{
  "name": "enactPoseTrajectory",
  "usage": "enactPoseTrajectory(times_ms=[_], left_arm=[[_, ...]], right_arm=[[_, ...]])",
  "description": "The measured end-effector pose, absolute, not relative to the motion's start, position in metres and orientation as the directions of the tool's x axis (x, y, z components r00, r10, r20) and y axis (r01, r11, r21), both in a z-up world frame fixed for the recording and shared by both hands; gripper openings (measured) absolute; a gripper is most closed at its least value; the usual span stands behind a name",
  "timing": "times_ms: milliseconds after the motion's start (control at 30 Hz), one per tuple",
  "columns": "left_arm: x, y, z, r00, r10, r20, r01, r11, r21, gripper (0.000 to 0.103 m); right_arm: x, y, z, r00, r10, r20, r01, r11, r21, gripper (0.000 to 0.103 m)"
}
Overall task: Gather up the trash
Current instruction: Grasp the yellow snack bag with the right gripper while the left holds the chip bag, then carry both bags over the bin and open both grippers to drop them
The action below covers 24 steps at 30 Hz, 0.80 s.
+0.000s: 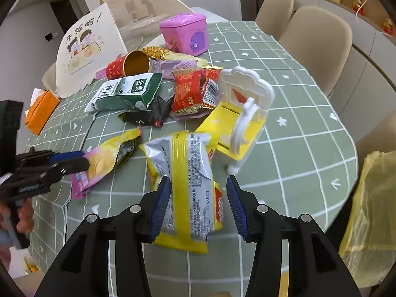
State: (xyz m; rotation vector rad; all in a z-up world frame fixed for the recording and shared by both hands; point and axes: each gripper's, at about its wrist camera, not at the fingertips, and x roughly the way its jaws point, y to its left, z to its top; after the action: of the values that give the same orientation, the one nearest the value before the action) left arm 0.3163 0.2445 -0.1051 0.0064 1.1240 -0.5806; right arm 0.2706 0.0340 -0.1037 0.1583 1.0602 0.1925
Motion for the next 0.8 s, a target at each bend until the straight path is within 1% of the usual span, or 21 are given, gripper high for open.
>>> enactPoseTrajectory(times_ms=[67, 133, 167, 200, 433, 567, 633, 667, 700, 733, 800], left_arm=[[0.315, 0.244, -0.103, 0.302, -0.425, -0.853, 0.445, 0.854, -0.268, 0.032], [0.315, 0.244, -0.102, 0.301, -0.416, -0.858, 0.452, 0.854, -0.256, 0.032], [0.316, 0.244, -0.102, 0.3, -0.414, -0.86, 0.455, 0.854, -0.252, 0.032], [0.316, 0.243, -0.102, 0.3, -0.413, -0.86, 0.457, 0.853, -0.25, 0.032], [0.32, 0.248, -0.106, 0.303, -0.414, -0.858, 0.46, 0.852, -0.248, 0.032], [0.32, 0.242, -0.114, 0.284, -0.403, -0.87, 0.469, 0.85, -0.241, 0.032], [0.317, 0.235, -0.117, 0.284, -0.383, -0.879, 0.479, 0.851, -0.216, 0.032], [0.315, 0.232, -0.118, 0.288, -0.372, -0.883, 0.483, 0.852, -0.201, 0.031], [0.313, 0.227, -0.117, 0.303, -0.358, -0.883, 0.489, 0.854, -0.178, 0.024], [0.311, 0.224, -0.117, 0.306, -0.355, -0.883, 0.495, 0.852, -0.171, 0.023], [0.309, 0.221, -0.112, 0.31, -0.376, -0.873, 0.499, 0.846, -0.188, 0.014]], right_arm=[[0.277, 0.038, -0.112, 0.432, 0.272, -0.86, -0.089, 0.962, 0.26, 0.044], [0.275, 0.042, -0.113, 0.425, 0.296, -0.856, -0.097, 0.954, 0.283, 0.028], [0.271, 0.044, -0.109, 0.435, 0.286, -0.854, -0.097, 0.958, 0.271, 0.025], [0.269, 0.045, -0.107, 0.442, 0.282, -0.852, -0.099, 0.959, 0.266, 0.019], [0.241, 0.037, -0.074, 0.492, 0.253, -0.833, -0.073, 0.965, 0.25, 0.018], [0.235, 0.029, -0.068, 0.497, 0.238, -0.834, -0.04, 0.967, 0.253, 0.018], [0.231, 0.027, -0.065, 0.499, 0.224, -0.837, -0.024, 0.969, 0.245, 0.018], [0.23, 0.025, -0.063, 0.501, 0.22, -0.837, -0.021, 0.97, 0.242, 0.018], [0.229, 0.025, -0.062, 0.502, 0.216, -0.837, -0.019, 0.971, 0.24, 0.018], [0.227, 0.024, -0.06, 0.506, 0.212, -0.836, -0.018, 0.972, 0.236, 0.018], [0.225, 0.023, -0.056, 0.512, 0.207, -0.834, -0.022, 0.973, 0.228, 0.018]])
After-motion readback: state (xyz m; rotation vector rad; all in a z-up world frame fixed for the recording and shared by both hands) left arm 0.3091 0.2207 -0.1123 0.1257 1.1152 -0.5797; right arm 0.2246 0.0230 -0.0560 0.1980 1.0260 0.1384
